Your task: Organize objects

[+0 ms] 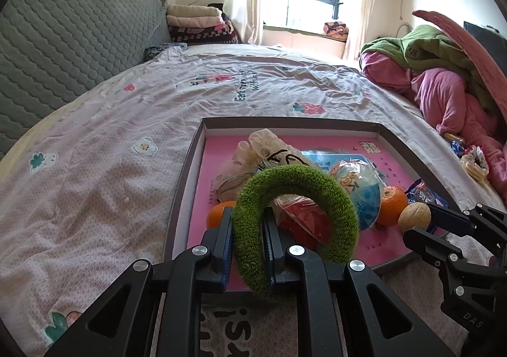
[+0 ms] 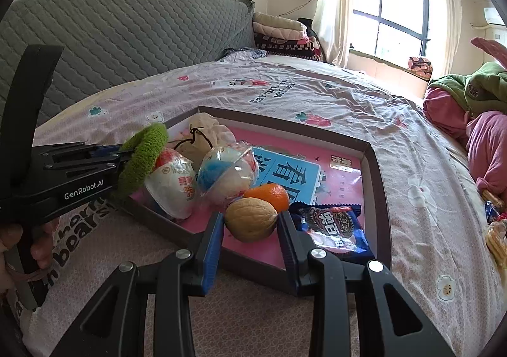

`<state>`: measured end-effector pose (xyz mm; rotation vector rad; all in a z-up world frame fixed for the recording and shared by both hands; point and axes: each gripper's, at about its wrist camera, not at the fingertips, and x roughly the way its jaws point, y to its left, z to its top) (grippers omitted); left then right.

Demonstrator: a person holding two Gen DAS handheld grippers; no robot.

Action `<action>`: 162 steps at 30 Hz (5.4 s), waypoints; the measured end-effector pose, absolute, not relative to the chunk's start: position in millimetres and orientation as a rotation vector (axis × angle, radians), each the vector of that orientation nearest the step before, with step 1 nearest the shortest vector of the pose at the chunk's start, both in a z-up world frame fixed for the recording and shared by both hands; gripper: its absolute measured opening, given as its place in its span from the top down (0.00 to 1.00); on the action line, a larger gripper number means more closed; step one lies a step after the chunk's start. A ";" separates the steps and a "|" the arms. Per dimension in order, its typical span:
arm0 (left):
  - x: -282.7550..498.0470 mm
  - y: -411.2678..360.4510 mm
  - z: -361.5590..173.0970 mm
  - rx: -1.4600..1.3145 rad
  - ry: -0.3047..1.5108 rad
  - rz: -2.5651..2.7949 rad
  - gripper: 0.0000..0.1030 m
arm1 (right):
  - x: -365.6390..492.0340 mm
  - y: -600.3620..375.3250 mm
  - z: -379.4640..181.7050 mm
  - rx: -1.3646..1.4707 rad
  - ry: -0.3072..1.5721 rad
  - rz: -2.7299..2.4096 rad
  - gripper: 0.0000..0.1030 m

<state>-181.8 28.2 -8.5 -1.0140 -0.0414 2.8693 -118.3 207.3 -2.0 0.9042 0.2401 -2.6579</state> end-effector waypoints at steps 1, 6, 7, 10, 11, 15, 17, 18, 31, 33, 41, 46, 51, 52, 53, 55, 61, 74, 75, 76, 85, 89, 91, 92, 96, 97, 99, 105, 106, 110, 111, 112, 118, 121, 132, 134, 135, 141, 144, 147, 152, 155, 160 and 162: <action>-181.8 28.4 -8.4 -1.015 -0.040 2.872 0.82 | -118.7 207.9 -1.9 0.904 0.239 -2.657 0.66; -181.9 28.2 -9.2 -1.032 -0.025 2.880 0.79 | -119.5 208.8 -1.9 0.909 0.236 -2.658 0.65; -182.0 27.9 -9.0 -1.034 -0.026 2.881 0.79 | -119.7 209.2 -1.7 0.911 0.232 -2.660 0.65; -181.8 27.2 -8.8 -1.039 -0.030 2.880 0.78 | -120.1 209.9 -1.8 0.916 0.217 -2.658 0.65; -181.8 26.7 -8.7 -1.040 -0.033 2.879 0.78 | -119.5 209.7 -1.7 0.915 0.217 -2.659 0.65; -182.7 25.4 -8.6 -1.047 -0.046 2.874 0.78 | -119.6 209.8 -1.7 0.915 0.217 -2.659 0.65; -182.6 24.8 -8.4 -1.049 -0.053 2.873 0.77 | -119.7 210.1 -1.8 0.917 0.214 -2.658 0.65; -182.8 24.2 -8.5 -1.051 -0.057 2.872 0.76 | -119.8 210.2 -1.9 0.917 0.212 -2.659 0.65; -186.1 4.6 -8.9 -1.081 -0.179 2.884 0.73 | -119.6 209.9 -2.1 0.921 0.198 -2.660 0.65; -186.3 -0.7 -8.5 -1.079 -0.214 2.897 0.73 | -118.5 209.9 -1.7 0.922 0.196 -2.660 0.65; -187.3 -0.3 -9.8 -1.085 -0.161 2.937 0.64 | -118.3 210.4 -1.3 0.921 0.196 -2.661 0.65; -187.1 3.7 -9.6 -1.084 -0.144 2.922 0.64 | -118.4 211.3 -1.2 0.923 0.190 -2.661 0.65; -187.4 0.7 -9.2 -1.090 -0.173 2.914 0.64 | -117.7 211.4 -1.3 0.924 0.188 -2.661 0.65; -188.2 0.3 -8.7 -1.092 -0.180 2.910 0.64 | -117.6 211.4 -1.3 0.924 0.188 -2.662 0.65; -188.3 -0.2 -8.9 -1.095 -0.184 2.906 0.64 | -117.7 211.3 -1.4 0.925 0.187 -2.662 0.65; -188.5 -0.5 -8.7 -1.099 -0.188 2.904 0.64 | -117.8 211.4 -1.6 0.926 0.186 -2.661 0.65; -187.9 -1.9 -9.0 -1.113 -0.198 2.892 0.64 | -117.5 211.6 -1.5 0.927 0.184 -2.662 0.65; -181.7 6.7 -7.0 -1.138 -0.135 2.862 0.57 | -119.5 215.5 -1.9 0.946 0.153 -2.664 0.61; -181.4 6.4 -6.8 -1.141 -0.130 2.863 0.57 | -119.8 215.8 -2.0 0.947 0.152 -2.664 0.61; -180.9 6.3 -6.4 -1.146 -0.126 2.864 0.57 | -120.1 215.8 -1.7 0.948 0.151 -2.663 0.61; -178.5 4.5 -5.9 -1.199 -0.098 2.857 0.56 | -121.3 216.4 -1.1 0.958 0.144 -2.664 0.61; -174.1 4.7 -3.3 -1.205 -0.088 2.851 0.55 | -121.9 217.7 -1.2 0.965 0.132 -2.664 0.61; -171.6 4.8 -2.0 -1.207 -0.085 2.849 0.55 | -122.0 218.3 -0.8 0.968 0.128 -2.664 0.61; -170.1 4.8 -1.3 -1.207 -0.085 2.848 0.55 | -121.6 218.5 -0.3 0.966 0.126 -2.666 0.61; -163.9 4.5 3.2 -1.200 -0.087 2.851 0.48 | -119.0 219.7 5.2 0.941 0.117 -2.675 0.56; -162.0 4.7 4.8 -1.195 -0.083 2.854 0.47 | -118.6 220.6 6.6 0.936 0.110 -2.676 0.53; -158.8 4.3 8.2 -1.181 -0.081 2.860 0.47 | -117.4 222.4 9.9 0.922 0.097 -2.686 0.51; -149.1 3.0 21.0 -1.141 -0.090 2.880 0.43 | -115.0 229.8 18.5 0.897 0.062 -2.716 0.47; -146.9 3.2 23.2 -1.131 -0.087 2.883 0.40 | -113.9 230.8 20.7 0.887 0.057 -2.725 0.46; -138.1 7.1 30.6 -1.086 -0.077 2.891 0.35 | -108.2 233.7 29.0 0.845 0.056 -2.754 0.43; -136.2 8.5 32.1 -1.078 -0.074 2.892 0.33 | -106.2 234.4 31.0 0.835 0.061 -2.762 0.42; -134.9 9.4 33.4 -1.071 -0.071 2.893 0.32 | -104.6 235.0 33.0 0.825 0.061 -2.768 0.42; -119.3 20.3 42.8 -0.998 -0.056 2.906 0.28 | -95.7 244.9 42.8 0.774 -0.002 -2.798 0.36; -113.3 26.8 46.3 -0.973 -0.037 2.917 0.27 | -91.8 249.4 44.1 0.769 -0.032 -2.803 0.35; -96.1 39.0 49.6 -0.968 0.015 2.943 0.24 | -63.9 250.5 50.0 0.728 -0.023 -2.831 0.31; -93.7 39.4 47.9 -0.969 0.017 2.949 0.24 | -60.7 249.8 50.5 0.727 -0.013 -2.837 0.30; -92.2 39.9 46.6 -0.972 0.024 2.951 0.24 | -58.9 250.0 50.6 0.725 -0.013 -2.841 0.30; -88.3 41.5 38.2 -0.984 0.063 2.972 0.24 | -45.0 252.4 45.4 0.741 -0.064 -2.837 0.28; -87.6 38.4 33.5 -1.003 0.042 2.969 0.24 | -39.3 251.3 41.7 0.752 -0.069 -2.843 0.28; -86.1 33.9 26.0 -1.039 0.012 2.956 0.24 | -32.6 250.1 37.9 0.763 -0.082 -2.841 0.27; -80.2 30.8 15.8 -1.057 0.019 2.956 0.24 | -24.8 244.5 28.0 0.806 -0.082 -2.840 0.27; -76.9 31.8 11.7 -1.065 0.051 2.961 0.24 | -20.5 240.0 24.4 0.819 -0.031 -2.857 0.27; -73.1 29.5 6.4 -1.082 0.047 2.953 0.24 | -14.7 239.0 20.6 0.819 -0.023 -2.883 0.27; -72.2 27.5 4.3 -1.093 0.046 2.964 0.24 | -13.2 237.3 18.0 0.829 -0.016 -2.883 0.27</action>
